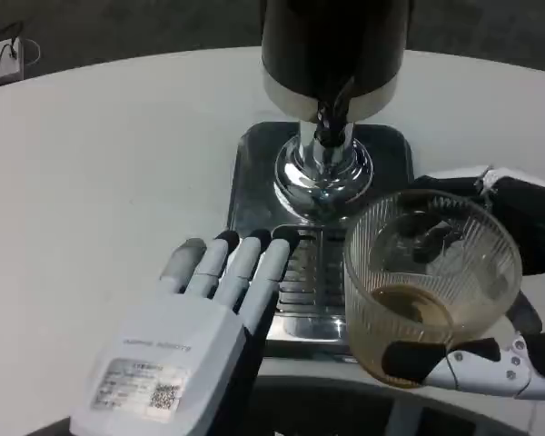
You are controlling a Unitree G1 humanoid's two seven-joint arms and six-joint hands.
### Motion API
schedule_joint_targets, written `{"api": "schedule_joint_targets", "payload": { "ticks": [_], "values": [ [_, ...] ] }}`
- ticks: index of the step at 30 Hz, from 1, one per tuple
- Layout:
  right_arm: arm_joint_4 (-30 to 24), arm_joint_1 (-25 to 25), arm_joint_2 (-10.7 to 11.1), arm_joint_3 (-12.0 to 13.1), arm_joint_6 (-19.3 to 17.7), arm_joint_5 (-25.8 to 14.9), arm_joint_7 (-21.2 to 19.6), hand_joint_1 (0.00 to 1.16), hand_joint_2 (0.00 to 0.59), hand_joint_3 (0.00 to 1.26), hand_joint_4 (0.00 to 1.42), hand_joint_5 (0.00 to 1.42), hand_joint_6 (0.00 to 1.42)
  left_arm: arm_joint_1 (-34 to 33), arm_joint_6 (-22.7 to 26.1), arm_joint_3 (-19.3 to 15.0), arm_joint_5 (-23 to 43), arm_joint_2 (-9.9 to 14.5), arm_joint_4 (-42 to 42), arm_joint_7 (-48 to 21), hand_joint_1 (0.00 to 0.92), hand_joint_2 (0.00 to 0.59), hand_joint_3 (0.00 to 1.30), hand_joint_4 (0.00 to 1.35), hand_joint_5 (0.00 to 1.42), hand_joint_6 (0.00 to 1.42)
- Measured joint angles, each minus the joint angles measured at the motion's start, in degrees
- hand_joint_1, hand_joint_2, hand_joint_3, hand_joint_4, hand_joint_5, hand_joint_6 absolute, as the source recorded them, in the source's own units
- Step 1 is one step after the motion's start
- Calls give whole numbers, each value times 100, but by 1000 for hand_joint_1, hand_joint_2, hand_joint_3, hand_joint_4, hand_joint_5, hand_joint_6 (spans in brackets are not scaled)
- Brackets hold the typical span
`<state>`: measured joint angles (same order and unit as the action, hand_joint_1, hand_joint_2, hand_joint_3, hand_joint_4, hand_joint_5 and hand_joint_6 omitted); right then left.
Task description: Grasp the cup under the faucet to collect the drink, then remove the cup.
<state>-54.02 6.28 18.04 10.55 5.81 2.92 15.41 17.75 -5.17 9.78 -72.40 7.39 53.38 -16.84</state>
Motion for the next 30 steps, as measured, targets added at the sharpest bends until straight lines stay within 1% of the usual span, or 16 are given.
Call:
{"api": "schedule_joint_targets", "payload": {
  "ticks": [4, 13, 26, 30],
  "values": [
    [0, 0, 0, 2, 10, 0, 0, 1159, 81, 908, 1048, 1215, 1424, 34, 0, -1, 0, -18, 0, 0, 65, 75, 0, 0, 0, 0],
    [0, -2, -2, -8, 19, 0, 0, 1159, 81, 908, 1048, 1203, 1424, 133, 0, 42, -20, -153, 0, 0, 65, 75, 0, 0, 0, 0],
    [0, -52, -8, -80, 98, 0, -3, 1159, 81, 914, 1048, 1202, 1424, 174, 0, -27, -15, -155, 1, 0, 65, 75, 0, 0, 0, 0],
    [-2, -52, -38, -138, 137, 0, -6, 1159, 81, 916, 1048, 1202, 1424, 179, 0, -41, -14, -155, 2, 0, 65, 75, 0, 0, 0, 0]
  ]
}}
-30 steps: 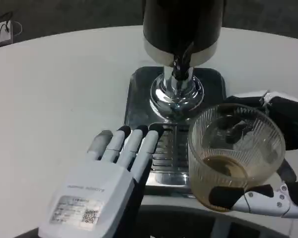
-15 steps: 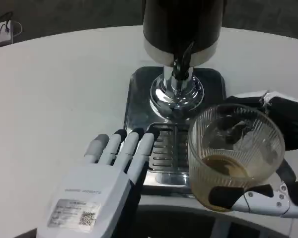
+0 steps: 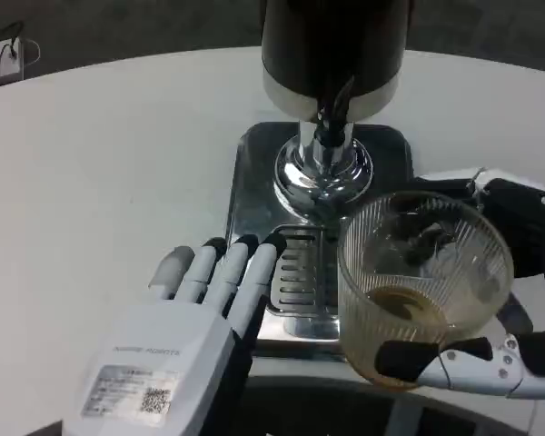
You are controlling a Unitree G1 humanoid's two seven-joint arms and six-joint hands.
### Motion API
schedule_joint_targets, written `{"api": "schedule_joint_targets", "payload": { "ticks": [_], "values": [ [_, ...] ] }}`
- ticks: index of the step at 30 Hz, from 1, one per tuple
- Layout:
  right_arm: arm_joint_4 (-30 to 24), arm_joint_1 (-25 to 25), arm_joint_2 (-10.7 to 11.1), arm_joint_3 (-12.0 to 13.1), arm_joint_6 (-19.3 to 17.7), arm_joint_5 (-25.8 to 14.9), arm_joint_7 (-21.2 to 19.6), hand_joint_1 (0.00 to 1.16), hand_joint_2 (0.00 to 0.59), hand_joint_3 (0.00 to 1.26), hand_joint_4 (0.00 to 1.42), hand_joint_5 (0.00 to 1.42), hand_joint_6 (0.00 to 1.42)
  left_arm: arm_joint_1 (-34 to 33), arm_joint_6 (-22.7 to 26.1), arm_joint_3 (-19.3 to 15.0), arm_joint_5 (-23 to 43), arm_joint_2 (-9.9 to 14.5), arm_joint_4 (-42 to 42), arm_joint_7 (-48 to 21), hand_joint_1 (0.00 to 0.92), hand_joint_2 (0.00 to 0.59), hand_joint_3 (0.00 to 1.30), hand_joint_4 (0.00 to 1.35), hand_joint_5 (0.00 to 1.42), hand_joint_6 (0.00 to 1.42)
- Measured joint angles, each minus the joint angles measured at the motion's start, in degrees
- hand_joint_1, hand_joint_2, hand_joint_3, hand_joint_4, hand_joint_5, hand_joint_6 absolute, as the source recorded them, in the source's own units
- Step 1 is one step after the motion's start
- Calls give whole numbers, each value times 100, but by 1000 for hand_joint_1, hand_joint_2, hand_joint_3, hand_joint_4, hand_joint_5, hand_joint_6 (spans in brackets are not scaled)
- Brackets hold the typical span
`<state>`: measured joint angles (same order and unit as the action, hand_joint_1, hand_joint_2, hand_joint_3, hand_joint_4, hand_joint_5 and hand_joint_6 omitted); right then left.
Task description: Grasp the cup under the faucet to collect the drink, then remove the cup.
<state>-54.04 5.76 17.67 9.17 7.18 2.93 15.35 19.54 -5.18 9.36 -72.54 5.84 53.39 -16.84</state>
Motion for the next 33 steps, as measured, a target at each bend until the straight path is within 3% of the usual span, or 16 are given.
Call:
{"api": "schedule_joint_targets", "payload": {
  "ticks": [33],
  "values": [
    [-40, 7, -71, -47, 10, 6, -14, 1160, 66, 917, 1073, 1202, 1424, 63, -46, -18, 13, -38, 17, 0, 65, 75, 0, 0, 0, 0]
  ]
}}
